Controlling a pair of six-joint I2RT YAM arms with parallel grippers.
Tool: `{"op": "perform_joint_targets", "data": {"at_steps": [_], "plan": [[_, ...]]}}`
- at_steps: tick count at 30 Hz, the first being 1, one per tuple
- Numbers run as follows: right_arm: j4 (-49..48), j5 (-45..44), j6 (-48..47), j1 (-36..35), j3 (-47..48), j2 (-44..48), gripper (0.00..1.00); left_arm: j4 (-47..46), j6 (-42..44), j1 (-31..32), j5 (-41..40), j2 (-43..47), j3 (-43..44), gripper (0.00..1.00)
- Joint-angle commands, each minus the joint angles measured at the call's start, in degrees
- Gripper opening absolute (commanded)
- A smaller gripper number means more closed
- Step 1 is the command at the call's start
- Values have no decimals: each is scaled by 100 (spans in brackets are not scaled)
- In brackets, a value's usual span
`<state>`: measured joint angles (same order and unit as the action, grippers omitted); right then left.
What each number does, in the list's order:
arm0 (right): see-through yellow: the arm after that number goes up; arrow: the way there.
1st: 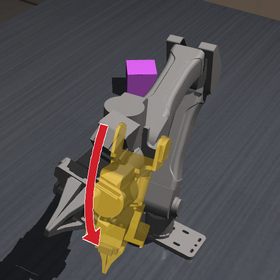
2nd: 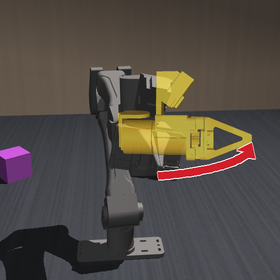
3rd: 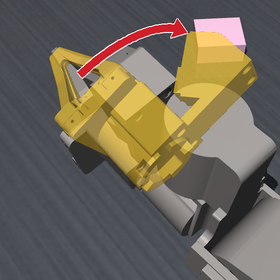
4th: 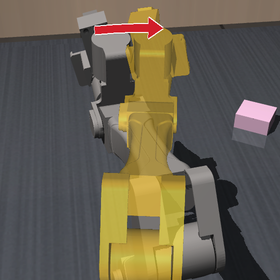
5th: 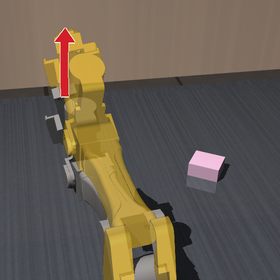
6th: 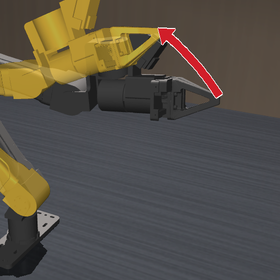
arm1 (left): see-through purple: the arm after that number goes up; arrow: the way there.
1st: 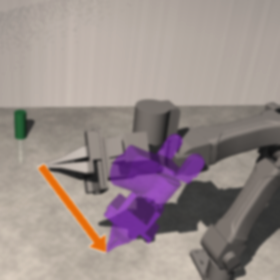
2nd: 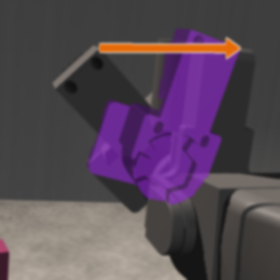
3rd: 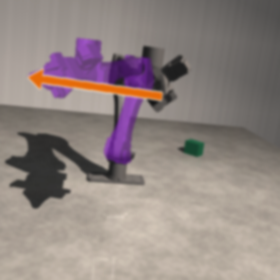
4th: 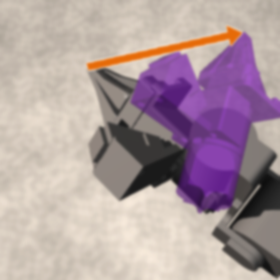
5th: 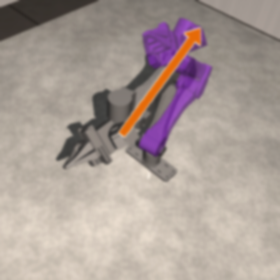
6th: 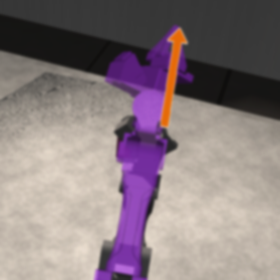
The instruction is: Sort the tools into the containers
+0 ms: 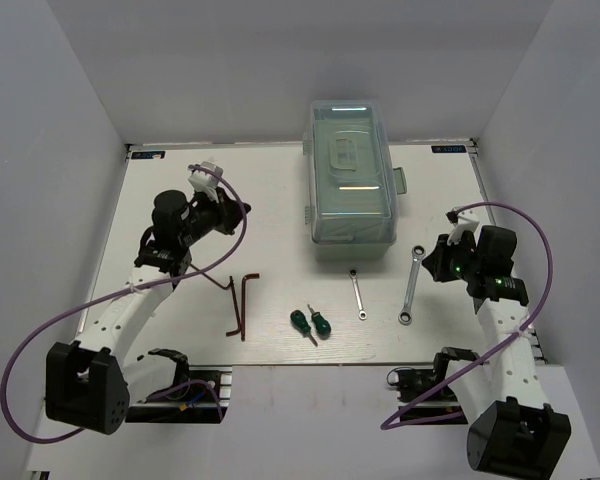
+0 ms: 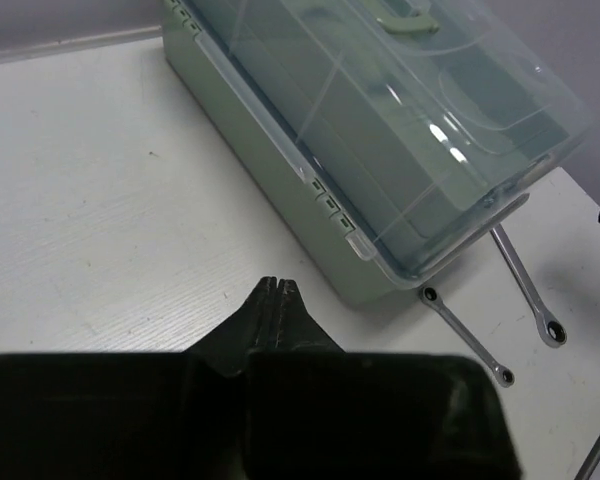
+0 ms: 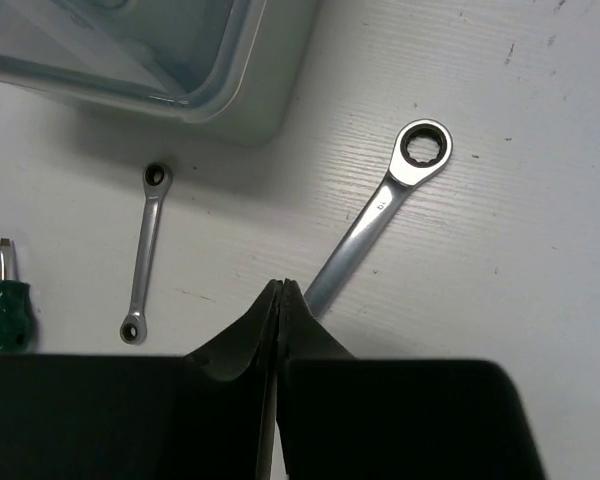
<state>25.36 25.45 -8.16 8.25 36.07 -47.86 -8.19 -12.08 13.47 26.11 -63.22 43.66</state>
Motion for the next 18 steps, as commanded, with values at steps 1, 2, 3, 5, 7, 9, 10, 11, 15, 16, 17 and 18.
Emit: {"op": "perform_joint_targets", "data": {"at_steps": [1,2,3,5,7,9,10,11,15,16,17,18], "plan": [[-84,188,-89,28,-13,22,0,141,3,-3,-18,-172,239,0],[-137,197,-72,27,-39,5,15,211,3,-3,-79,-286,240,0],[-137,240,-89,27,-22,-22,45,404,3,-3,-80,-357,396,9],[-137,267,-150,19,40,-110,55,633,3,-3,-167,-471,520,54],[-190,241,-133,19,197,-259,63,704,-49,-3,-229,-568,521,76],[-41,337,-142,-8,399,-417,68,704,-49,-3,-159,-639,574,79],[38,477,-116,10,757,-496,68,704,-49,-3,-159,-691,574,80],[56,539,-98,-8,882,-618,66,704,-49,-3,-98,-692,574,80],[266,846,192,-130,2232,-1198,49,704,-102,-3,17,-744,574,80],[337,900,288,-174,2733,-1469,43,652,-102,-3,17,-744,574,80],[381,944,359,-218,3208,-1751,29,652,-102,-3,122,-744,574,80],[434,1005,568,-384,3413,-1901,14,556,-102,-3,314,-744,574,80]]}}
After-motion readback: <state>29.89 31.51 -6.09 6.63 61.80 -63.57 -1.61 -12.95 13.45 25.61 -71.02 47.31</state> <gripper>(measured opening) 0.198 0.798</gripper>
